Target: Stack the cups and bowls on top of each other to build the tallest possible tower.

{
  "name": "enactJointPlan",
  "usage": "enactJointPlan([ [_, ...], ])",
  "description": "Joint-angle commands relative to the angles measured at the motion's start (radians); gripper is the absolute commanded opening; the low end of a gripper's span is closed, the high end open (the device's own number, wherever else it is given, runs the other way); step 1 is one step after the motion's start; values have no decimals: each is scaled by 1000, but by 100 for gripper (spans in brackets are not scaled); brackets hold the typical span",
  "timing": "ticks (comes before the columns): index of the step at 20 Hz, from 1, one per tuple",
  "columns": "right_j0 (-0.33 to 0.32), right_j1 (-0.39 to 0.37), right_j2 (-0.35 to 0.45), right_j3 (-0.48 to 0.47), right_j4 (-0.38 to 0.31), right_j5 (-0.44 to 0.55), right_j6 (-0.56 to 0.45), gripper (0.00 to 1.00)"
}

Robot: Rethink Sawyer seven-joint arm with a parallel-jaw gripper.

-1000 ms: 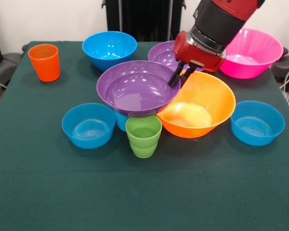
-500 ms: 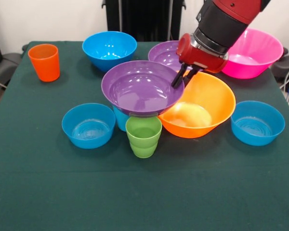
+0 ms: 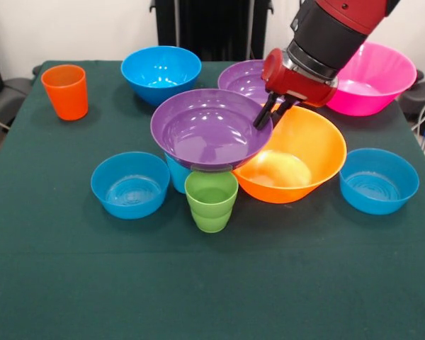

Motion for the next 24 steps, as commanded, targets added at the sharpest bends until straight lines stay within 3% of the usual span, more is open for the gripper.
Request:
enactJointPlan([
  [1, 3, 23, 71, -56, 29, 36, 178, 0],
  [24, 8, 33, 61, -86, 11, 19, 161, 0],
])
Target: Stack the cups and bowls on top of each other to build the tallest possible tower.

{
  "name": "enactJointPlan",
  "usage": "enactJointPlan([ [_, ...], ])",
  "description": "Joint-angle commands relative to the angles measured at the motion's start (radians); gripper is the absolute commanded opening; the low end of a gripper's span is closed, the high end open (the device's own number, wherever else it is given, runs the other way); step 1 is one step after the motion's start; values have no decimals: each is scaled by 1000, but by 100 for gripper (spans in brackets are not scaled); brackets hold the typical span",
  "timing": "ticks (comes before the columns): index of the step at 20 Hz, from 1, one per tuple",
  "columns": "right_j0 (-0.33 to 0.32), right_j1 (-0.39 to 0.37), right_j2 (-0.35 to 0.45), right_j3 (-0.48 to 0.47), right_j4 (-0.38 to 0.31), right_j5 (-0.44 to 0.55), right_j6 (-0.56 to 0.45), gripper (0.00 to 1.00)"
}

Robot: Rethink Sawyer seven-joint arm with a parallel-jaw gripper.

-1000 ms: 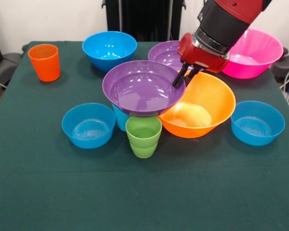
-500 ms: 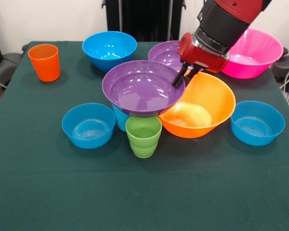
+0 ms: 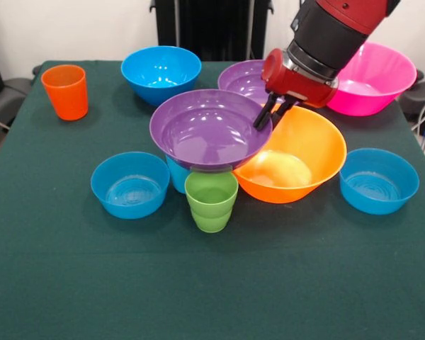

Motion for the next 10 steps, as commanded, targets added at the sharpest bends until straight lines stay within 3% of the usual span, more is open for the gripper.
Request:
enactJointPlan([
  [1, 7, 31, 64, -79, 10, 20, 159, 0],
  [10, 5, 40, 65, -106, 11, 47, 152, 0],
])
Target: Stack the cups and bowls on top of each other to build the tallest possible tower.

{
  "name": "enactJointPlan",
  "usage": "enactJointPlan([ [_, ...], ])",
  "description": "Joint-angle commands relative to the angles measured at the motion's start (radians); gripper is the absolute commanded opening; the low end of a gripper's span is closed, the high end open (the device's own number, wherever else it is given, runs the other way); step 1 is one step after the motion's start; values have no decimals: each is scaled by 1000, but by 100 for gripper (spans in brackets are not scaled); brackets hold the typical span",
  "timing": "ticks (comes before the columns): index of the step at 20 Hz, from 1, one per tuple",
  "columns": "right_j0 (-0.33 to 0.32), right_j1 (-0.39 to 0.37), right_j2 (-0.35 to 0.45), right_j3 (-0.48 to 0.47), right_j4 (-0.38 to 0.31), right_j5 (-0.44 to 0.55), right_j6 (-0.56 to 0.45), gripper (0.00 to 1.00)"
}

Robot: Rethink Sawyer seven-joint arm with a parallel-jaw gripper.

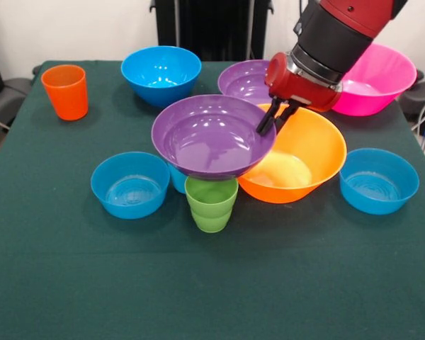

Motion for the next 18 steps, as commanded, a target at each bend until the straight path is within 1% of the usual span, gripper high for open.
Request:
enactJointPlan([
  [1, 5, 30, 66, -75, 12, 48, 152, 0],
  [18, -9, 22, 99, -62, 37, 121, 147, 0],
])
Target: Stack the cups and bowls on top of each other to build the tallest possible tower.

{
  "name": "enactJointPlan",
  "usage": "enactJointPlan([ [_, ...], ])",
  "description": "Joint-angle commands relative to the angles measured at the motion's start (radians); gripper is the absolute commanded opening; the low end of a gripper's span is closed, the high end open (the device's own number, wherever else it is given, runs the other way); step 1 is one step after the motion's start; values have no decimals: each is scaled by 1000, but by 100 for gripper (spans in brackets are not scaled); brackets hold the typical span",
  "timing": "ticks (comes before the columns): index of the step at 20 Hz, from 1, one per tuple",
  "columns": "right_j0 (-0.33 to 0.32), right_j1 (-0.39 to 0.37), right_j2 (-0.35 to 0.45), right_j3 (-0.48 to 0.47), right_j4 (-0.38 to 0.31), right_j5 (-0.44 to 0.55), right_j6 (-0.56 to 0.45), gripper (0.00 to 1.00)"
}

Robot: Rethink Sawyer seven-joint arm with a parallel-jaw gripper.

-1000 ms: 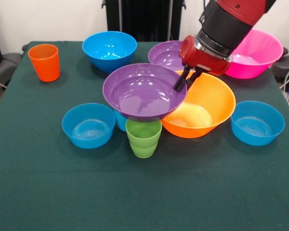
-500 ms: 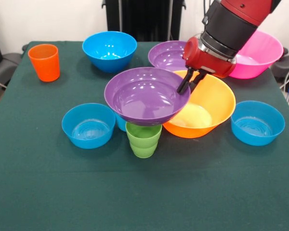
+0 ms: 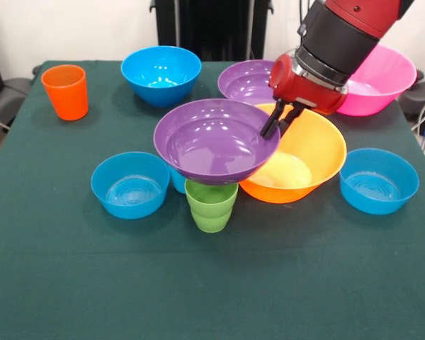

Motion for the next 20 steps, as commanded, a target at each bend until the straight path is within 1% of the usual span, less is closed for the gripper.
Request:
enactJointPlan([
  [1, -10, 20, 100, -42, 36, 118, 145, 0],
  [9, -9, 23, 102, -44, 40, 146, 142, 0],
  [20, 1, 28, 90, -41, 37, 109, 154, 0],
])
